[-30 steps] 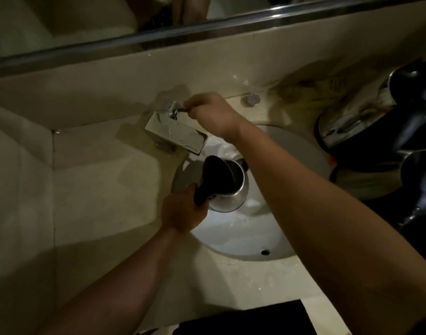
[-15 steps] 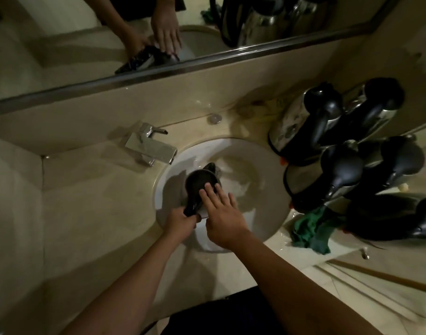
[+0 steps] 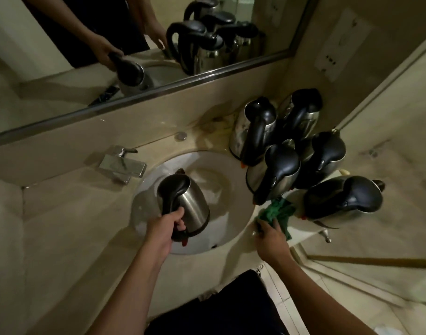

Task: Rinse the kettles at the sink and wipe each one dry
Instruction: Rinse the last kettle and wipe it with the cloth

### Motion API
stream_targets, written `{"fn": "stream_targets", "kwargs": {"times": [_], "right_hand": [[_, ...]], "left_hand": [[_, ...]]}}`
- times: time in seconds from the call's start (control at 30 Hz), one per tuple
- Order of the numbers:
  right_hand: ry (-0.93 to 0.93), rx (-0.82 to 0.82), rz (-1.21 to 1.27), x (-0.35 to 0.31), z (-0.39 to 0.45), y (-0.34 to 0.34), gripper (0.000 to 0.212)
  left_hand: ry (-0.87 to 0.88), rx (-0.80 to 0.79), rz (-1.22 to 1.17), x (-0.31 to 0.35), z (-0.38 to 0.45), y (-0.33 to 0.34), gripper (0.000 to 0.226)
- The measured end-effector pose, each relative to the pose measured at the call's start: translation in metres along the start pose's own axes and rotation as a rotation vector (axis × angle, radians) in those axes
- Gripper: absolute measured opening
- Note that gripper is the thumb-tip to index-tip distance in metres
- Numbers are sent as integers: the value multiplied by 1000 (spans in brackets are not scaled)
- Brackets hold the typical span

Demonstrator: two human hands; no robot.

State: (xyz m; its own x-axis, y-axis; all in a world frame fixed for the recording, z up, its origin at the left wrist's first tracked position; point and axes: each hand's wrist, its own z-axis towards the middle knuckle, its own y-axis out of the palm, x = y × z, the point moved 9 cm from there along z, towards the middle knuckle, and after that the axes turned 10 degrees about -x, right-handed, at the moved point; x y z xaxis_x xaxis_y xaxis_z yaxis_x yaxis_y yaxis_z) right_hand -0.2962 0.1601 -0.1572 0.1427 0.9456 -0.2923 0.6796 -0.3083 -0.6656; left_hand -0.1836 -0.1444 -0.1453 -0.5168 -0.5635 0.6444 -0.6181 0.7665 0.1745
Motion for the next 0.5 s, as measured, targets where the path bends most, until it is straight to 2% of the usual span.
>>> {"fn": "stream_targets", "kwargs": {"times": [0.1, 0.2, 0.3, 0.4, 0.5], "right_hand": [[15, 78, 272, 1, -4, -11, 28], [77, 26, 682, -16, -30, -20, 15], [-135, -51, 873, -70, -82, -48, 17], [-442, -80, 1003, -126, -144, -81, 31], [-749, -134, 964, -186, -191, -108, 34]], "left_hand": [[117, 5, -15, 28, -36, 8, 13], [266, 40, 34, 62, -71, 14, 20], [347, 55, 93, 93, -106, 20, 26], [383, 32, 100, 113, -133, 17, 26], [456, 11, 106, 132, -158, 17, 32]]}}
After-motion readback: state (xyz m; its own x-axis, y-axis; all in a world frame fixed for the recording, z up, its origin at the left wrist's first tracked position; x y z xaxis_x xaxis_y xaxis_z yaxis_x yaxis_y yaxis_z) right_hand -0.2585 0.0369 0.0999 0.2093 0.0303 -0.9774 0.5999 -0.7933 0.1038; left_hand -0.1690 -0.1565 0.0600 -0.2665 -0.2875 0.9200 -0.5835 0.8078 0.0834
